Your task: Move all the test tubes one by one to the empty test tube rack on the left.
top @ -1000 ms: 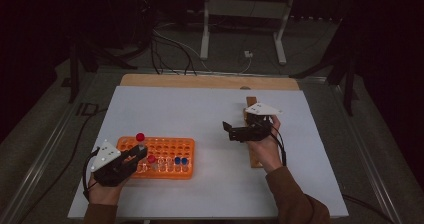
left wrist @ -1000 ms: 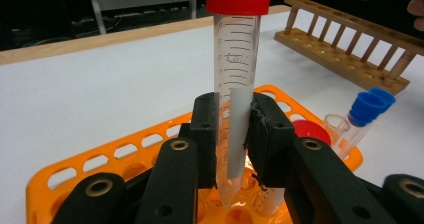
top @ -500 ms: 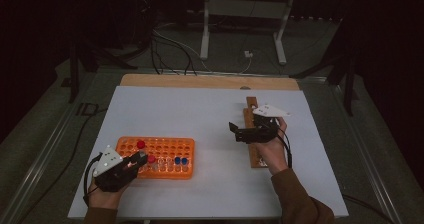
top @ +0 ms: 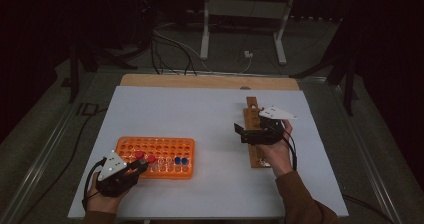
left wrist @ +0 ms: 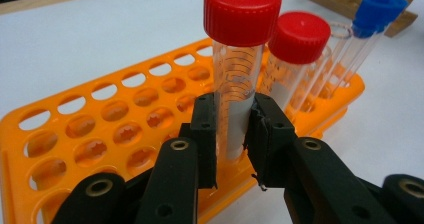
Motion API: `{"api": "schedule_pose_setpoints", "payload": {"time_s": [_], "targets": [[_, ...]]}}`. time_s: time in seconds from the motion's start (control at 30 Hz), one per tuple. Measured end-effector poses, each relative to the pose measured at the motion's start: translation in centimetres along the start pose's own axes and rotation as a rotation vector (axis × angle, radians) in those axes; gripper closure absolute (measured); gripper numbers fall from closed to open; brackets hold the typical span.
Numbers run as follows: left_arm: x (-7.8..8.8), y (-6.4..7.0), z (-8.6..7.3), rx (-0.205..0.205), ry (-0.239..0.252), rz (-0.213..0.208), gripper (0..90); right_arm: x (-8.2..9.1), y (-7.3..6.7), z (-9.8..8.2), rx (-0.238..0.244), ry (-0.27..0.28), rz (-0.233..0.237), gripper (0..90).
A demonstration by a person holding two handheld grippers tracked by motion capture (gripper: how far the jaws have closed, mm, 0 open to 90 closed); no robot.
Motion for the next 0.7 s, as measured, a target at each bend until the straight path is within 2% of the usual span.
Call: {"api": "schedule_pose_setpoints", "payload": {"time_s": [0.3,0.7], "targets": [[-0.43,0.18,-0.37,-0.019,-0.052,0.004,74.9,0.3,0.76,-0.4,-0.012,0.0,-0.008,0.1],[-0.99,0.24,-0.61,-0.041,-0.107,0.018,74.9,0.56,1.09,-0.93,-0.017,-0.002,-0.007,0.1]]}}
Point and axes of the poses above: each handheld gripper's, and its own axes: x roughly backward along the jaws, z roughly out of its top, y roughly to its right, the point moved 5 cm from there along -x, roughly forward along the jaws, and after that the axes turned 15 degrees about -z, right-handed, at the moved point
